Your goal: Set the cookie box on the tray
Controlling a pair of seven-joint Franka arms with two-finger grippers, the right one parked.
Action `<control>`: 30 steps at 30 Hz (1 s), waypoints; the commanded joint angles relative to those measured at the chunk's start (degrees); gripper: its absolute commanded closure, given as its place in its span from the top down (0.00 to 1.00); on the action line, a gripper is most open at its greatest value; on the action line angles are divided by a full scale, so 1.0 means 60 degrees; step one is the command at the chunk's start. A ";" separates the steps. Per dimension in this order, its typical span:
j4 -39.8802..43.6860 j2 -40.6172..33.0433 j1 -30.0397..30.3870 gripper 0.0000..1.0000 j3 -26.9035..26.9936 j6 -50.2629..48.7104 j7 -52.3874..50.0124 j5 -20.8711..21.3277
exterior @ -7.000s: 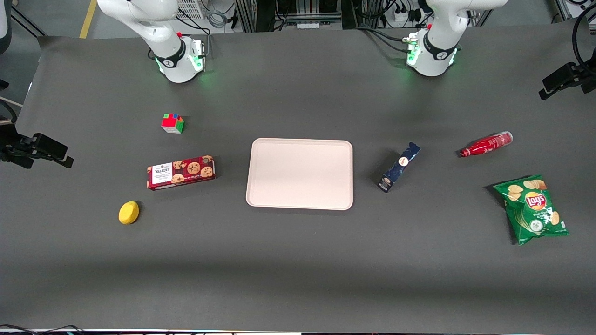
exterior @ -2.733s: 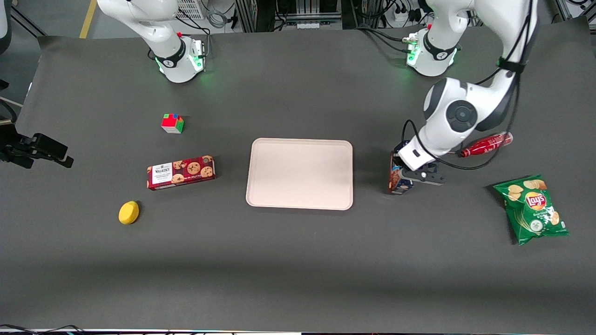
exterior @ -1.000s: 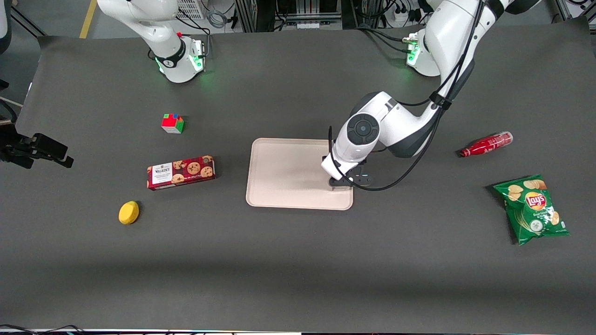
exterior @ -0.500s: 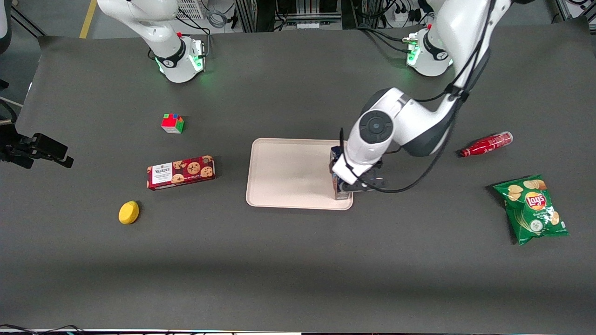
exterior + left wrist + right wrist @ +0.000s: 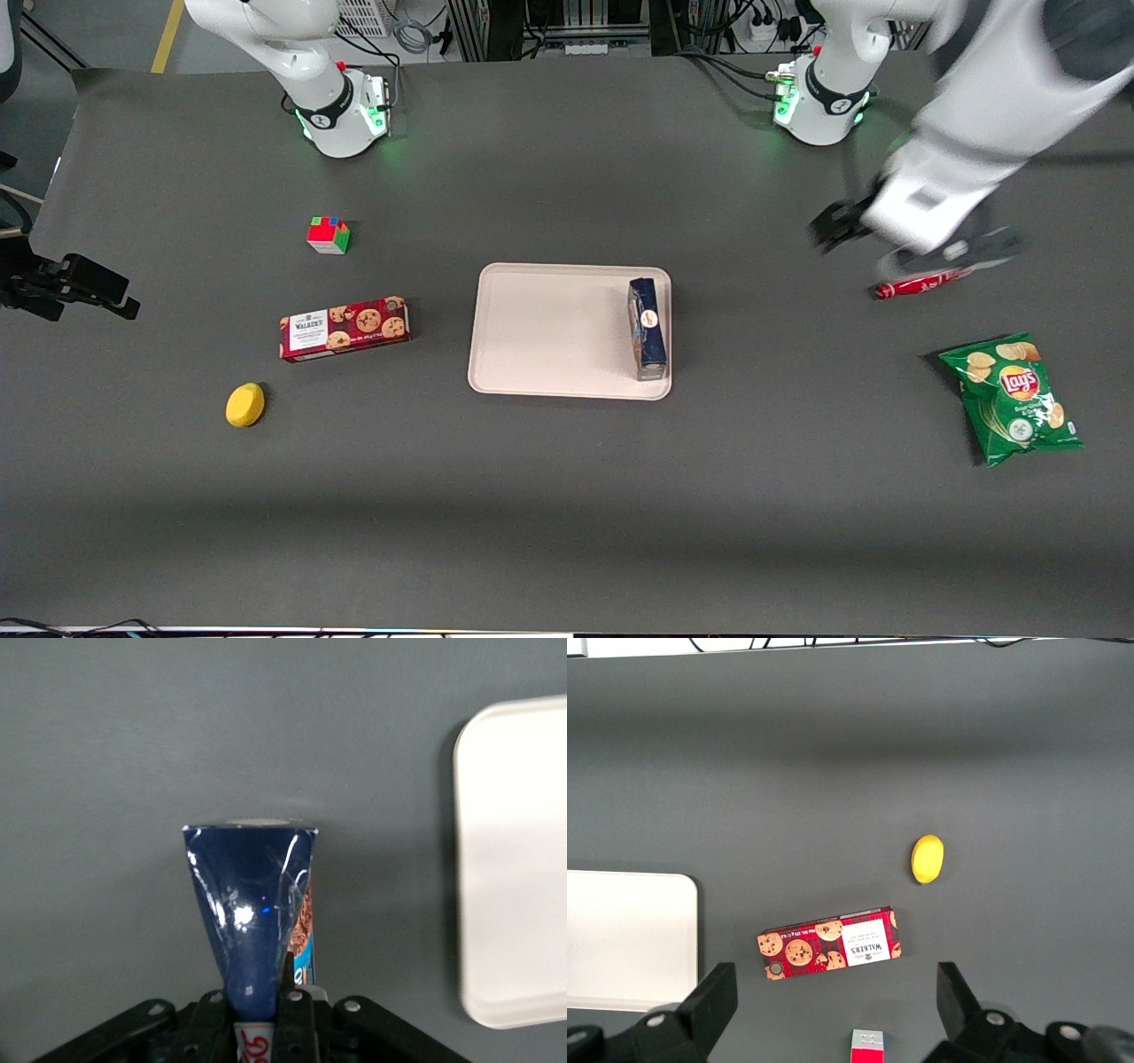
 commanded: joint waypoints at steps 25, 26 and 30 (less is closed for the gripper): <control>-0.2522 -0.3744 0.0024 1.00 0.3275 -0.0113 0.4499 0.0631; -0.2492 -0.3729 0.0024 1.00 0.3275 -0.0084 0.4499 0.0631; -0.2258 -0.3568 0.0024 1.00 0.3027 -0.0113 0.4441 0.0631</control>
